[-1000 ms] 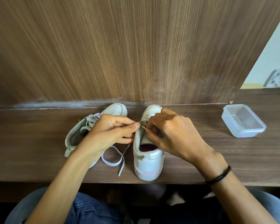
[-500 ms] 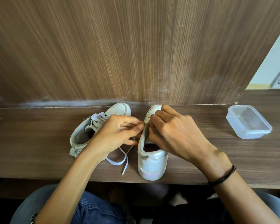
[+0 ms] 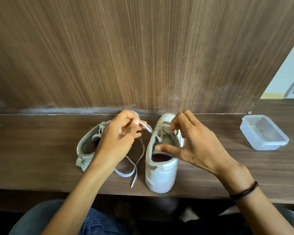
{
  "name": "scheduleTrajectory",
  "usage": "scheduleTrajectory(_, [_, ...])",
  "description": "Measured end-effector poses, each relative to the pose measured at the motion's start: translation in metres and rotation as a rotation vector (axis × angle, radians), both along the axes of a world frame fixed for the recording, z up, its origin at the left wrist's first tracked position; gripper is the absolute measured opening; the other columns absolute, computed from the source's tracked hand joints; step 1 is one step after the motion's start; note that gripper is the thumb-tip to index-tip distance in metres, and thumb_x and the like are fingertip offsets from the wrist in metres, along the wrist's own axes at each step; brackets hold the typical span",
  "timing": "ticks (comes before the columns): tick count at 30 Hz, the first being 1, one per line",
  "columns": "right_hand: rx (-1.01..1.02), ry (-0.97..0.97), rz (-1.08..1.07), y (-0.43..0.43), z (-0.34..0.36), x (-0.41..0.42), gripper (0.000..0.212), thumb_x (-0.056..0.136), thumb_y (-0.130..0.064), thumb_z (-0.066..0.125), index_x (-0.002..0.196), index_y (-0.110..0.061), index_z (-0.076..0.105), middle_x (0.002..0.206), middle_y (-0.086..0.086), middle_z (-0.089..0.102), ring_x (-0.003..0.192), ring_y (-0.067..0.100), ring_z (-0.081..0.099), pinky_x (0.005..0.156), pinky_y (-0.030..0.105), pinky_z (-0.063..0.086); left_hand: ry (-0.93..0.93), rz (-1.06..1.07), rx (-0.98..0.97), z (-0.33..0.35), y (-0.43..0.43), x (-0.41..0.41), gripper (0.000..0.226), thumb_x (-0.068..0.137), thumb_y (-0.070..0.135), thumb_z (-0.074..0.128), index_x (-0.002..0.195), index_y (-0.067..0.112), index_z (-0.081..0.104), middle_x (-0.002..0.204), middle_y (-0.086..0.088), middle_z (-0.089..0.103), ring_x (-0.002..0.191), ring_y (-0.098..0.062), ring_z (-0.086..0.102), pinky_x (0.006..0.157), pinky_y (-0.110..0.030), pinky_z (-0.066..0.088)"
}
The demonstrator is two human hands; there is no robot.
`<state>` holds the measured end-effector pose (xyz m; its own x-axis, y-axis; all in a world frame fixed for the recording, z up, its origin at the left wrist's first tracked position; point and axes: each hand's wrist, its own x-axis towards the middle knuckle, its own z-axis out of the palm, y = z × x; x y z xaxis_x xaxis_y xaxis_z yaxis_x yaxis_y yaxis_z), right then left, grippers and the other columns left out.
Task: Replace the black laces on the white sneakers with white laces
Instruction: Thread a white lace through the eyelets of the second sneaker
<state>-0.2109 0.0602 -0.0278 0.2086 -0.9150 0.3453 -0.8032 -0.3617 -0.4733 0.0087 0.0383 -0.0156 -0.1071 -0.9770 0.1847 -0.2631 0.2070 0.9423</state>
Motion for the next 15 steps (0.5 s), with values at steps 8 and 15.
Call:
scheduleTrajectory(8, [0.151, -0.132, 0.015, -0.002, 0.002, 0.0, 0.065, 0.057, -0.084, 0.073, 0.089, -0.038, 0.04, 0.09, -0.02, 0.051, 0.077, 0.002, 0.054, 0.067, 0.036, 0.053, 0.245, 0.04, -0.072, 0.013, -0.004, 0.004, 0.022, 0.11, 0.013, 0.043, 0.089, 0.011, 0.05, 0.075, -0.006, 0.047, 0.062, -0.012, 0.045, 0.068, -0.03, 0.045])
scheduleTrajectory(15, [0.187, -0.148, -0.047, -0.001, 0.002, -0.003, 0.081, 0.047, -0.096, 0.065, 0.092, -0.033, 0.041, 0.088, -0.017, 0.056, 0.072, 0.002, 0.056, 0.064, 0.031, 0.048, -0.697, -0.159, -0.522, -0.004, -0.004, 0.001, 0.028, 0.104, 0.035, 0.053, 0.084, 0.017, 0.064, 0.078, 0.008, 0.058, 0.076, -0.011, 0.057, 0.073, -0.033, 0.047])
